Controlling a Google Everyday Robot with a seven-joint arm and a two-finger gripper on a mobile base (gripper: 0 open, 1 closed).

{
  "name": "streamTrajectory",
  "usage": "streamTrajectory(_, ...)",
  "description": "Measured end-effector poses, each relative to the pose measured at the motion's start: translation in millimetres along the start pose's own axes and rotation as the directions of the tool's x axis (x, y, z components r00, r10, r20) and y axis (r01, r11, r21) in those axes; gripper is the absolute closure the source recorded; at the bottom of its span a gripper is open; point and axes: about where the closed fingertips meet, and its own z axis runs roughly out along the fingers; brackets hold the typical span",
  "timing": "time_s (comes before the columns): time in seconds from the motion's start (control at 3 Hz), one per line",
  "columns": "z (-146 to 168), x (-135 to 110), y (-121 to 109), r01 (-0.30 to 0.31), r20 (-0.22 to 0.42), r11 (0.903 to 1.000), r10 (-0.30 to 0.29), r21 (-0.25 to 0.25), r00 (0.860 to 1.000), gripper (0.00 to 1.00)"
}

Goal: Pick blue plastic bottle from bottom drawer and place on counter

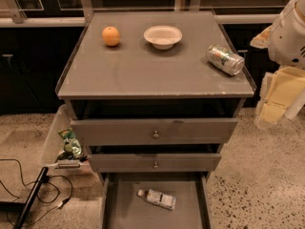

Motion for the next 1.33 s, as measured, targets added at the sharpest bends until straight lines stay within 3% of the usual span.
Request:
streamTrajectory(0.67,15.7,0.2,4.8,0.001,-0.002,0.9997,-0.001,-0.022,1.000,0.00)
streamTrajectory(1.0,60.1,6.2,18.4,0.005,0.008,0.9966,-0.004,-0.082,1.000,0.00)
streamTrajectory(1.33,132.8,23.9,44.5,0.031,0.028,0.9933,-0.028,-0.111,0.999,0.00)
